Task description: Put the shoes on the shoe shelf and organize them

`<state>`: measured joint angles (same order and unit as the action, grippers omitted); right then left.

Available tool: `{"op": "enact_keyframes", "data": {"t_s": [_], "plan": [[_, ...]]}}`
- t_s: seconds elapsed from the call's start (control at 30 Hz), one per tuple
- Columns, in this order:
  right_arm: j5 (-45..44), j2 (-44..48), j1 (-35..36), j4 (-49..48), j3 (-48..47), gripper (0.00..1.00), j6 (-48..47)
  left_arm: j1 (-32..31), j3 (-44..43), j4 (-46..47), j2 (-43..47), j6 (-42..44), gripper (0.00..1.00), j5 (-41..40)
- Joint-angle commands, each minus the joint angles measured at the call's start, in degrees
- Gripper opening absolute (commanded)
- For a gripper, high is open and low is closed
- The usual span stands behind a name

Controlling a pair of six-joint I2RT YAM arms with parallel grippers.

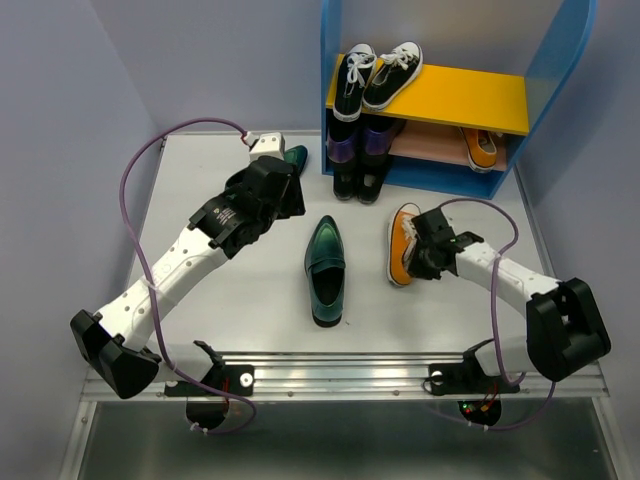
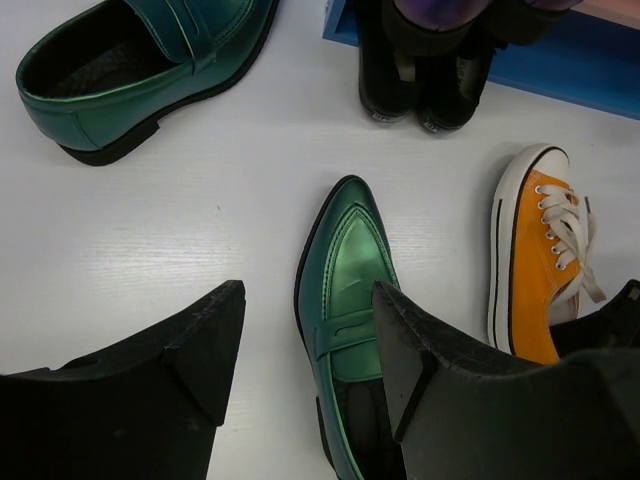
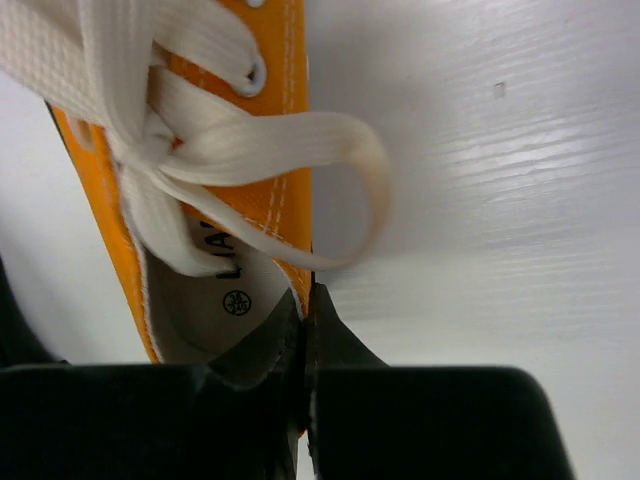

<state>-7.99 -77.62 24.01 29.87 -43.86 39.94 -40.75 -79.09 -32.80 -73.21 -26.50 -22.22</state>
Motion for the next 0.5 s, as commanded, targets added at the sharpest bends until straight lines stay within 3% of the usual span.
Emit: {"op": "enact_keyframes", "data": {"t_s": [0.0, 0.47], "plan": [[-8.3, 1.1, 0.4, 2.5, -9.8, 0.01, -4.5, 0.1, 0.5, 1.4, 1.3, 0.1, 0.65, -0.8], [-12.6, -3.8, -2.2, 21.5, -34.5, 0.01, -14.0, 0.8, 1.7, 1.2, 3.6, 1.1, 0.65, -1.2]]}}
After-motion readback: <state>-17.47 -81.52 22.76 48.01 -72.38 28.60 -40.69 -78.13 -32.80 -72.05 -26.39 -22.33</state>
